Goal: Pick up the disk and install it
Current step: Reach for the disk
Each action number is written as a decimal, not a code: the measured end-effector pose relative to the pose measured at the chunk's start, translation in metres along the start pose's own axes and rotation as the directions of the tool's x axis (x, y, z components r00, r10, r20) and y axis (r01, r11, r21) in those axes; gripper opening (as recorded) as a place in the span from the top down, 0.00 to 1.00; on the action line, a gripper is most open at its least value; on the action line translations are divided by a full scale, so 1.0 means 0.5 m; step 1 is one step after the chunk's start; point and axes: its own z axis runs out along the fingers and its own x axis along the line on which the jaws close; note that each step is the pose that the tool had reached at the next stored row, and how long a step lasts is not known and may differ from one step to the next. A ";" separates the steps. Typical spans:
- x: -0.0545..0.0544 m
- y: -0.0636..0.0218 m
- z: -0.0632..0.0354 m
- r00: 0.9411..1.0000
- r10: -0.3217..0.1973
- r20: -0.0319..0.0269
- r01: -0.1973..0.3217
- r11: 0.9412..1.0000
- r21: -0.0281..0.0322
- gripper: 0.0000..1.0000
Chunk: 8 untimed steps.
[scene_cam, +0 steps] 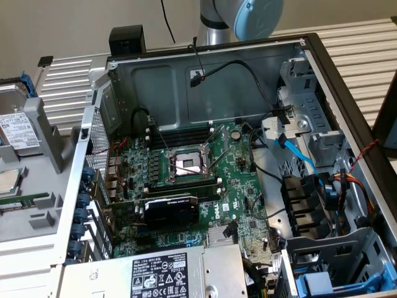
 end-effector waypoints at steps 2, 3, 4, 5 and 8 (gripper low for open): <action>0.005 0.000 0.000 1.000 -0.001 0.000 0.001 1.000 0.000 0.89; 0.006 0.001 0.000 1.000 -0.002 0.000 0.002 1.000 0.000 0.89; 0.006 0.001 0.000 1.000 -0.002 0.000 0.002 1.000 0.000 0.89; 0.006 0.001 0.000 1.000 -0.002 0.000 0.002 1.000 0.000 0.89; 0.006 0.001 0.000 1.000 -0.002 0.000 0.002 1.000 0.000 0.89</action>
